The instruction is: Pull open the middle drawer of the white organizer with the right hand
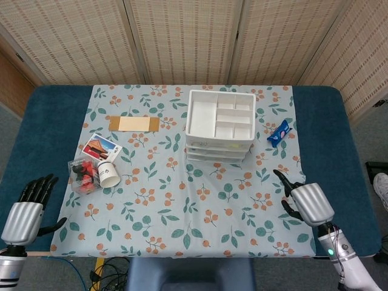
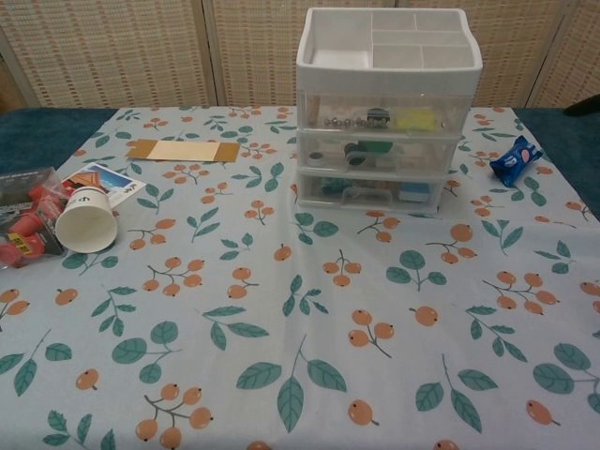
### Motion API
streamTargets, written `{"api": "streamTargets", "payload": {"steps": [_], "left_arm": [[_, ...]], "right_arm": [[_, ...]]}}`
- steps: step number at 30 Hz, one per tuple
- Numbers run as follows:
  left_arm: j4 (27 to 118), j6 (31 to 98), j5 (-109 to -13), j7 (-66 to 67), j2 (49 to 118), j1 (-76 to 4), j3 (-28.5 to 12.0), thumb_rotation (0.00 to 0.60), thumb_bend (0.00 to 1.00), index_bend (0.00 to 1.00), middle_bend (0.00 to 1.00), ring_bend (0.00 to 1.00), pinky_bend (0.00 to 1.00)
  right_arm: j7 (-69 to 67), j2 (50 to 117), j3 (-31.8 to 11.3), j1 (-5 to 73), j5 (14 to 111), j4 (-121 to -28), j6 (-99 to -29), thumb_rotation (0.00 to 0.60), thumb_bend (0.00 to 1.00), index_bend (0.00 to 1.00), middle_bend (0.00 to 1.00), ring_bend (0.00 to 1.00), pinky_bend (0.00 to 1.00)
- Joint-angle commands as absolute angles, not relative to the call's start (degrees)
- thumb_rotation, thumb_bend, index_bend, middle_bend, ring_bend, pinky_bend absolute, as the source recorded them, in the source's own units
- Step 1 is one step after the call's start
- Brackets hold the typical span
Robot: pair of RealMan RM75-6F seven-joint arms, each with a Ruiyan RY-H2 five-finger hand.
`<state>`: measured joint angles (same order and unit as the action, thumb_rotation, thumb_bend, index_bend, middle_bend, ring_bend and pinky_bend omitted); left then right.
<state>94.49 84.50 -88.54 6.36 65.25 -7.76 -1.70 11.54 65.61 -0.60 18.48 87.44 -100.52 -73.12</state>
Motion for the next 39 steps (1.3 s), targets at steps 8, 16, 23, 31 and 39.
{"api": "streamTargets", "payload": {"steps": [8,16,23,31,39], "left_arm": [[93.9,84.8,-88.2,5.3,65.0,-7.4,-1.7,0.600,0.17,0.05,0.06,0.06,0.08],[93.5,84.9,-88.2,4.9,64.8,-7.4,-1.8,0.600,0.17,0.05,0.06,0.06,0.08],[93.3,84.9,-88.0,4.7,64.8,-7.3,-1.9,0.600,0.17,0.05,0.06,0.06,0.08],[92.8,85.0,-87.8,4.5,64.9,-7.2,-1.9,0.600,0.16,0.05,0.06,0.06,0.08],[92.2,85.1,-87.1,4.1,64.7,-6.7,-1.9,0.600,0.17,0.05,0.06,0.06,0.08]], "right_arm": [[-5.2,72.6,-6.2,27.6,78.7,-98.5,-57.7,0.600,0.59,0.00,0.74,0.87,1.00],[-10.8,76.4,-9.6,31.2,73.5,-95.2,-52.6,0.600,0.59,0.00,0.74,0.87,1.00],[-13.4,80.2,-11.8,34.1,71.0,-90.8,-49.8,0.600,0.59,0.00,0.74,0.87,1.00],[-14.8,83.2,-13.9,37.8,68.4,-87.3,-45.8,0.600,0.60,0.00,0.74,0.87,1.00],[-14.2,85.9,-14.9,40.5,67.1,-84.1,-44.5,0.600,0.60,0.00,0.74,0.87,1.00]]}}
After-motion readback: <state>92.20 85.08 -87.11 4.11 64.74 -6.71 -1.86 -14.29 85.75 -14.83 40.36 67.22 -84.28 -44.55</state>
